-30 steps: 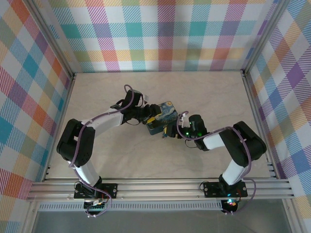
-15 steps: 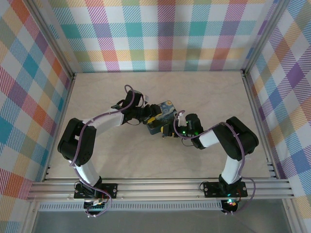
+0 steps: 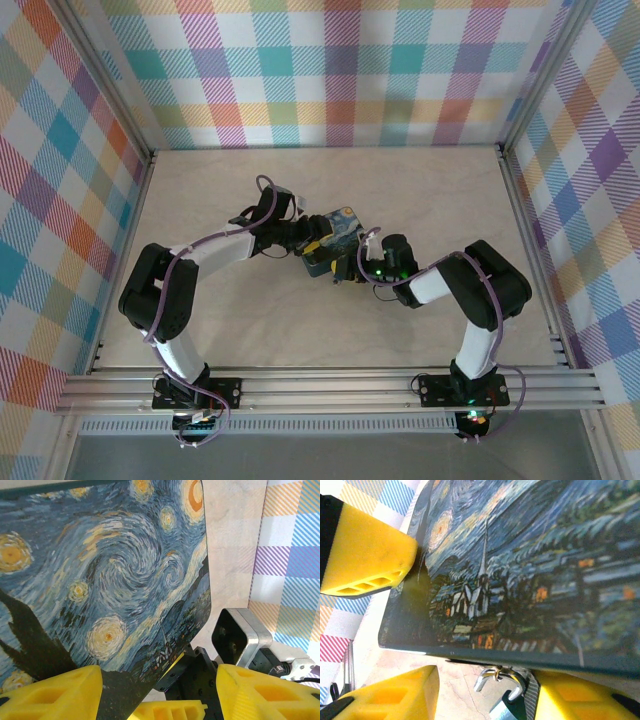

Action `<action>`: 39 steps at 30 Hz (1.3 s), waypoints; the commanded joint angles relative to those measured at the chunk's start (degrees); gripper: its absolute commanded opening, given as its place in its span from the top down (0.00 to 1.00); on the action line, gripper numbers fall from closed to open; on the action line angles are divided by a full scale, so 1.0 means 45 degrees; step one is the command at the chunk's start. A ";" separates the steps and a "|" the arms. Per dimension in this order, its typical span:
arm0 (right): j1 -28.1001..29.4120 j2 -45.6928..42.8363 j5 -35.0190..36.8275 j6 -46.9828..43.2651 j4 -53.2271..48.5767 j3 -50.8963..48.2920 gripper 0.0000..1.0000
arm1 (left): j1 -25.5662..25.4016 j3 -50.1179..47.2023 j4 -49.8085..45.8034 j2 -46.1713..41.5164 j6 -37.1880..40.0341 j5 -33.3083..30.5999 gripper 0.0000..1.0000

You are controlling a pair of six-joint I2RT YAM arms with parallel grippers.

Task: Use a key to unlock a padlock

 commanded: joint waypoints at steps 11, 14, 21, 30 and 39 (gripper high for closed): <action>0.0084 -0.0415 -0.0623 -0.0281 0.1320 -0.0597 0.59 | -0.0138 -0.0343 0.0096 -0.0173 -0.0137 -0.0296 0.38; 0.0083 -0.0426 -0.0709 -0.0269 0.1363 -0.0601 0.60 | -0.0138 -0.0343 0.0093 -0.0176 -0.0137 -0.0286 0.38; 0.0083 -0.0544 -0.0677 -0.0453 0.1069 -0.0718 0.64 | -0.0138 -0.0392 0.0087 -0.0154 -0.0128 -0.0318 0.38; 0.0083 -0.0664 -0.0617 -0.0662 0.0775 -0.0915 0.71 | -0.0138 -0.0414 0.0103 -0.0134 -0.0124 -0.0326 0.38; 0.0085 -0.0643 -0.0608 -0.0669 0.0706 -0.0936 0.85 | -0.0138 -0.0446 0.0115 -0.0159 -0.0137 -0.0350 0.38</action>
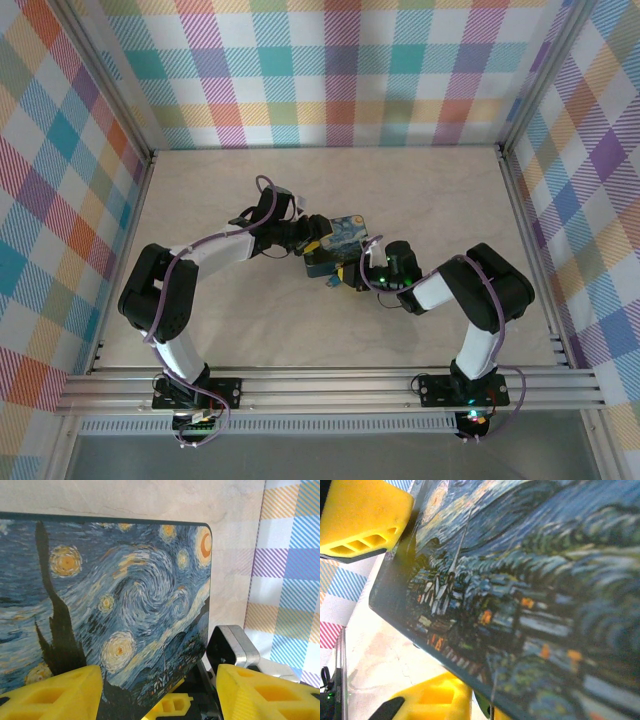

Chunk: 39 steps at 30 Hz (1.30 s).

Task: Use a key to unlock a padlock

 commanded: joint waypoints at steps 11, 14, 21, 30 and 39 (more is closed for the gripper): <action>0.0083 -0.0435 -0.0064 0.0220 0.0514 -0.0188 0.95 | -0.0129 -0.0412 -0.0170 -0.0108 -0.0003 -0.0341 0.38; 0.0083 -0.0463 0.0125 0.0405 0.0756 -0.0289 0.95 | -0.0129 -0.0452 -0.0181 -0.0120 0.0044 -0.0361 0.38; 0.0083 -0.0770 0.0552 0.0591 0.0878 -0.0403 0.96 | -0.0116 -0.0625 -0.0167 -0.0111 0.0080 -0.0363 0.38; 0.0024 -0.1164 0.0991 0.0665 0.0760 -0.0580 0.97 | -0.0120 -0.0680 -0.0154 -0.0149 0.0105 -0.0363 0.38; -0.0054 -0.1385 0.1159 0.0825 0.0852 -0.0678 0.97 | -0.0126 -0.0763 -0.0123 -0.0189 0.0097 -0.0356 0.38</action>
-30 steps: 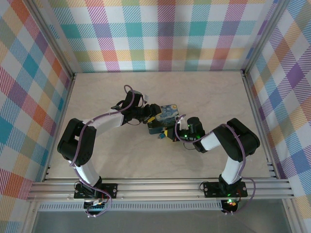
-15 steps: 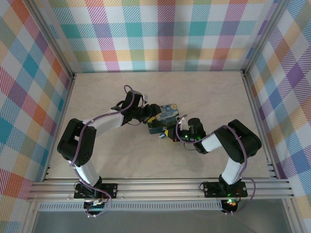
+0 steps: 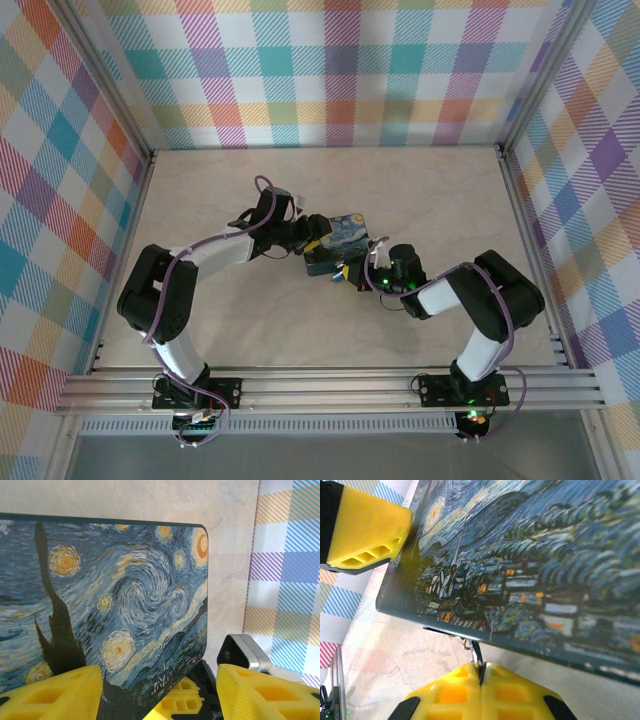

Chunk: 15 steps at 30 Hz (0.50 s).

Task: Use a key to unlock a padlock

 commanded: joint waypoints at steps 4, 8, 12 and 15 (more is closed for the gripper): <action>-0.0102 -0.0525 0.0220 0.0326 0.0987 -0.0153 0.98 | -0.0116 -0.0467 -0.0745 -0.0087 0.0088 -0.0202 0.38; -0.0164 -0.0557 0.0240 0.0584 0.1231 -0.0235 0.98 | -0.0121 -0.0484 -0.0742 -0.0121 0.0085 -0.0184 0.38; -0.0252 -0.0576 0.0265 0.0807 0.1480 -0.0330 0.98 | -0.0112 -0.0533 -0.0742 -0.0144 0.0084 -0.0202 0.38; -0.0298 -0.0624 0.0257 0.0836 0.1481 -0.0359 0.98 | -0.0120 -0.0545 -0.0737 -0.0161 0.0077 -0.0222 0.38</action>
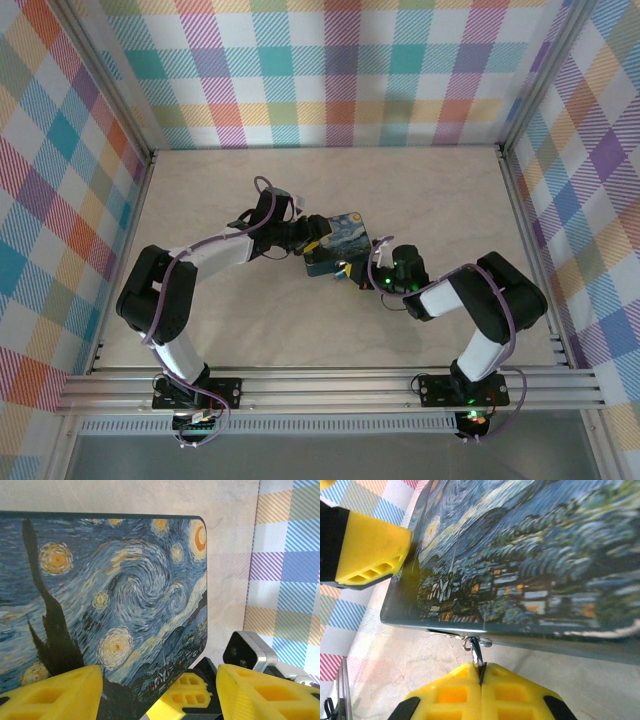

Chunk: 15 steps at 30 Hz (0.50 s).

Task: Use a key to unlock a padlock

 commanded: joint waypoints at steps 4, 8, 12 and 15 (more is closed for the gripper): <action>-0.0138 -0.0537 0.0100 0.0156 0.0876 -0.0165 0.98 | -0.0109 -0.0370 -0.0775 -0.0121 0.0065 -0.0233 0.38; -0.0165 -0.0872 0.0144 -0.0021 0.0446 -0.0297 0.97 | -0.0109 -0.0346 -0.0769 -0.0236 0.0017 -0.0309 0.36; -0.0176 -0.1350 0.0237 -0.0199 -0.0120 -0.0439 0.97 | -0.0090 -0.0221 -0.0828 -0.0414 -0.0013 -0.0461 0.33; -0.0176 -0.1884 0.0310 -0.0360 -0.0690 -0.0571 0.97 | -0.0032 -0.0095 -0.0925 -0.0510 0.0028 -0.0510 0.30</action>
